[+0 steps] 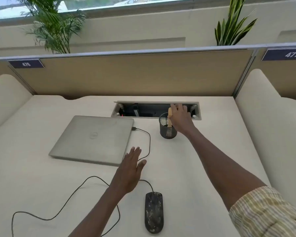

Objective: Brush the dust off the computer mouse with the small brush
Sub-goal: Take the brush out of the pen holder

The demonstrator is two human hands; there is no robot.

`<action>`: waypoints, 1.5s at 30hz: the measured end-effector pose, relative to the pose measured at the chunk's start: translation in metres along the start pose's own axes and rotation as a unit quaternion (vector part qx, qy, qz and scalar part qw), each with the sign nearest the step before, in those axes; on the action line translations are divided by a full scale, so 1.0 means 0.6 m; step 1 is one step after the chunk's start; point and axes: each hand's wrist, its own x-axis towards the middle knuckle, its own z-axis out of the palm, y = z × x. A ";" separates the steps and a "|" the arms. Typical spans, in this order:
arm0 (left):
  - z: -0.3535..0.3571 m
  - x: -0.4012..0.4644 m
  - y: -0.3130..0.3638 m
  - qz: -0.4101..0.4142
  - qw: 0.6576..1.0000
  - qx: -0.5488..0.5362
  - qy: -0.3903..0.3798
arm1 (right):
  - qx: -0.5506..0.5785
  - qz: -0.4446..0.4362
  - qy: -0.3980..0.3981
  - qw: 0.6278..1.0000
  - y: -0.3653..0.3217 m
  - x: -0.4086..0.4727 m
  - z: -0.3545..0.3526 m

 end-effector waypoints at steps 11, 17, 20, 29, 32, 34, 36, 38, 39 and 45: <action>0.005 -0.011 -0.016 -0.009 1.000 0.003 0.021 | 0.067 0.000 0.073 0.995 -0.017 -0.021 -0.006; 0.009 -0.038 -0.009 -0.008 0.999 -0.017 0.037 | 0.199 -0.002 0.121 0.972 -0.021 -0.046 -0.054; 0.012 -0.066 -0.014 0.011 0.999 -0.039 0.029 | 0.231 -0.021 0.185 0.955 -0.027 -0.075 -0.099; 0.037 -0.157 -0.046 0.014 0.993 -0.115 -0.036 | 0.270 -0.028 0.242 0.932 -0.046 -0.192 -0.174; 0.049 -0.184 -0.056 -0.009 0.990 -0.134 -0.053 | 0.282 -0.005 0.237 0.930 -0.056 -0.243 -0.170; 0.056 -0.195 -0.064 -0.014 0.990 -0.120 -0.079 | 0.291 0.007 0.239 0.926 -0.066 -0.280 -0.161; 0.064 -0.200 -0.072 -0.001 0.991 -0.089 -0.103 | 0.291 0.012 0.243 0.925 -0.079 -0.315 -0.151; 0.069 -0.197 -0.074 0.008 0.991 -0.073 -0.111 | 0.287 0.021 0.238 0.927 -0.089 -0.345 -0.141; 0.070 -0.193 -0.073 0.010 0.991 -0.069 -0.112 | 0.286 0.025 0.235 0.929 -0.093 -0.357 -0.137; 0.082 -0.171 -0.067 0.027 0.993 -0.027 -0.110 | 0.285 0.042 0.222 0.931 -0.106 -0.416 -0.121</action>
